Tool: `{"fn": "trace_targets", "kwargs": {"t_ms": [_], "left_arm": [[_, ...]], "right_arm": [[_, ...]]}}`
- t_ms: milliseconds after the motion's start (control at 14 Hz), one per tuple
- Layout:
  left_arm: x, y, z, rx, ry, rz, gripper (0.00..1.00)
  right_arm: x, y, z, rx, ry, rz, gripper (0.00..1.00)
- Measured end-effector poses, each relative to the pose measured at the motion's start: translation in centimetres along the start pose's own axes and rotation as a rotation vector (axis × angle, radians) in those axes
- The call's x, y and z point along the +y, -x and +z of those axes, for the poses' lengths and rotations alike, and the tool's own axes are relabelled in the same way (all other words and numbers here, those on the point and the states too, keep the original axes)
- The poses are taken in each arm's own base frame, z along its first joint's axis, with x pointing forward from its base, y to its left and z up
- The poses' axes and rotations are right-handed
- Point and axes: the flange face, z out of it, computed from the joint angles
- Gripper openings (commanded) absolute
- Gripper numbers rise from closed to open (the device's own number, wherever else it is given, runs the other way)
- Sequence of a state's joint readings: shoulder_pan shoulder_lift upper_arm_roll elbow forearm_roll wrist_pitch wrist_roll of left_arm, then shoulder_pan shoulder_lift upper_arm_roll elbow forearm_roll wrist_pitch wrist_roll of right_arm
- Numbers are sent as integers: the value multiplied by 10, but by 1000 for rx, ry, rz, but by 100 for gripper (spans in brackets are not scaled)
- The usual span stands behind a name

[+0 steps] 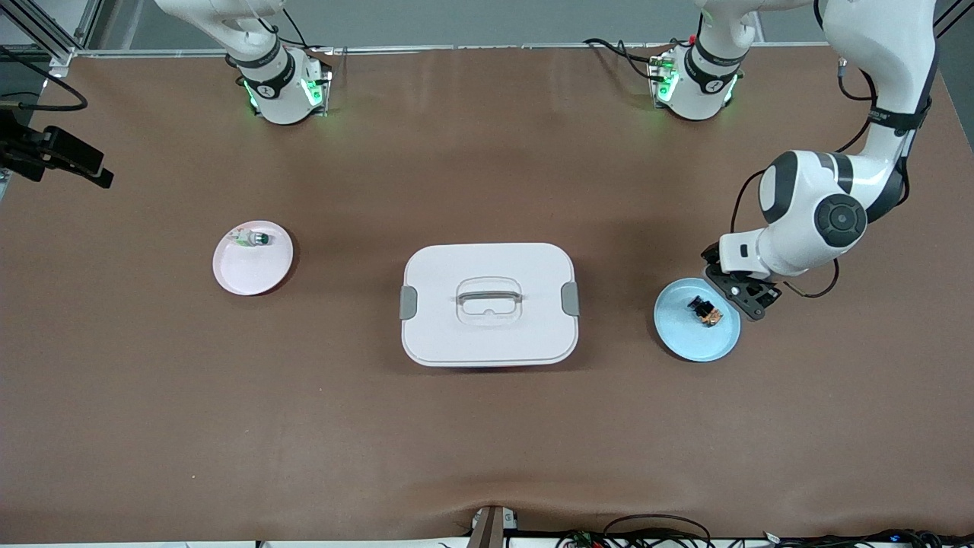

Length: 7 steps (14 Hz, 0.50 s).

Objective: Transfer orange switch to right arm and place
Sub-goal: 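Lower the left gripper over the orange switch on the blue plate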

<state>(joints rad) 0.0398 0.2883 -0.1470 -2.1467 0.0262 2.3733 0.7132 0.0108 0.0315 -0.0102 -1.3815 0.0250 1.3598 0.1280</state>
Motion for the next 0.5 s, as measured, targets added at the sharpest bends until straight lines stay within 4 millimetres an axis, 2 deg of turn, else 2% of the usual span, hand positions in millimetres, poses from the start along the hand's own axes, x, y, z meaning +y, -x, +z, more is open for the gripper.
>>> {"fn": "trace_targets", "kwargs": {"t_ms": [285, 499], "left_arm": [[-7, -7, 23, 22, -5, -2, 100], [-16, -16, 32, 31, -4, -5, 100]], "right_arm": [[0, -1, 2, -4, 0, 0, 100], [0, -2, 7, -16, 1, 1, 100]]}}
